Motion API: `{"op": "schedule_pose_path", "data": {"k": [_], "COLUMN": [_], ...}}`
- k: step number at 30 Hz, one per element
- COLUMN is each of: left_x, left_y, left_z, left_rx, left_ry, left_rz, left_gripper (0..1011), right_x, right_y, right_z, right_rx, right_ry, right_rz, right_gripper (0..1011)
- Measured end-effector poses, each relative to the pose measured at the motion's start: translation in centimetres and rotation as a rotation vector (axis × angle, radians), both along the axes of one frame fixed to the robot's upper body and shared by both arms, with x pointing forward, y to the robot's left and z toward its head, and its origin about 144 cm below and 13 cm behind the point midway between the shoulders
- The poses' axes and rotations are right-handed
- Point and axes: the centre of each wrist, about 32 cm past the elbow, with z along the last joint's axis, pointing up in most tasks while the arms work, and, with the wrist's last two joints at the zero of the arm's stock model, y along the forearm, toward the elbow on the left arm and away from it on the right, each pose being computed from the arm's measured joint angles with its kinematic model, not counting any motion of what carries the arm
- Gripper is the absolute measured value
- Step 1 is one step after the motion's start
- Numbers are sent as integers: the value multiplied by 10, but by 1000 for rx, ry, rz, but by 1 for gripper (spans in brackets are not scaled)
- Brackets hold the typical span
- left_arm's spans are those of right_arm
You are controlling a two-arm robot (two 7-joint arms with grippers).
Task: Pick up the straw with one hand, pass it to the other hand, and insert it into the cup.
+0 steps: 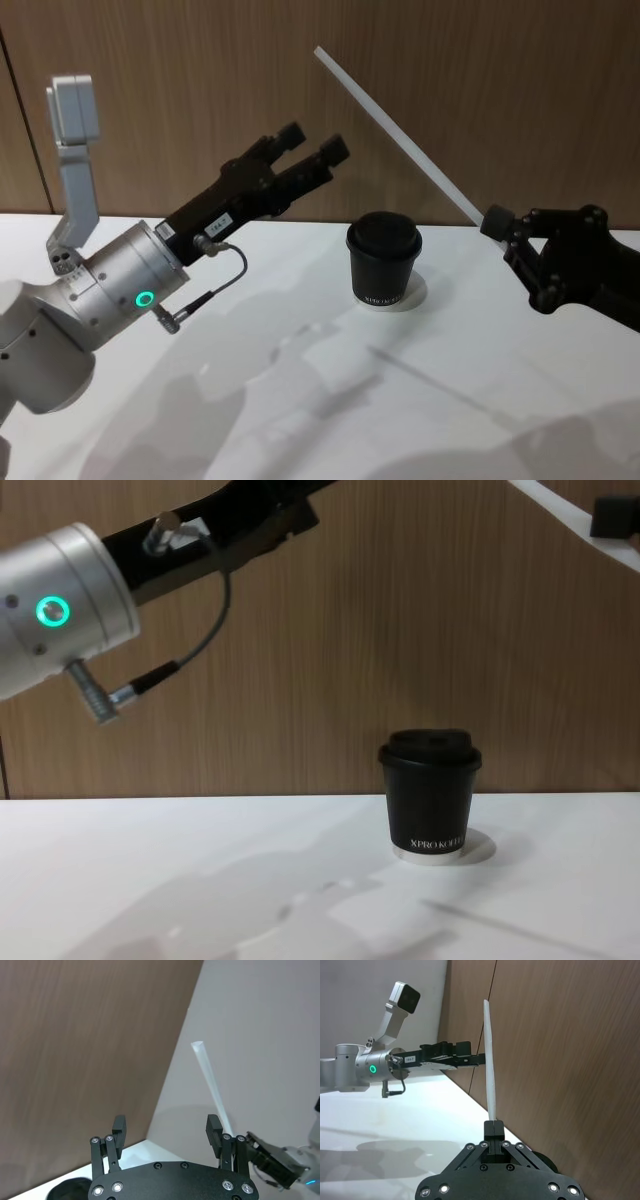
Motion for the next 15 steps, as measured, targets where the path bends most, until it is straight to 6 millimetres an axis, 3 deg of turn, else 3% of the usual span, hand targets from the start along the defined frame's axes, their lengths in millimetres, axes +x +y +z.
{"op": "schedule_pose_path", "data": {"k": [15], "left_x": [18], "left_y": [-19], "left_z": [0], "left_rx": [-74], "left_ry": [-33], "left_rz": [-117], "left_gripper": [1001], "right_x": [0], "right_y": [0], "right_z": [0], "right_rx": [0], "right_ry": [0], "right_rz": [0], "right_gripper": [0]}}
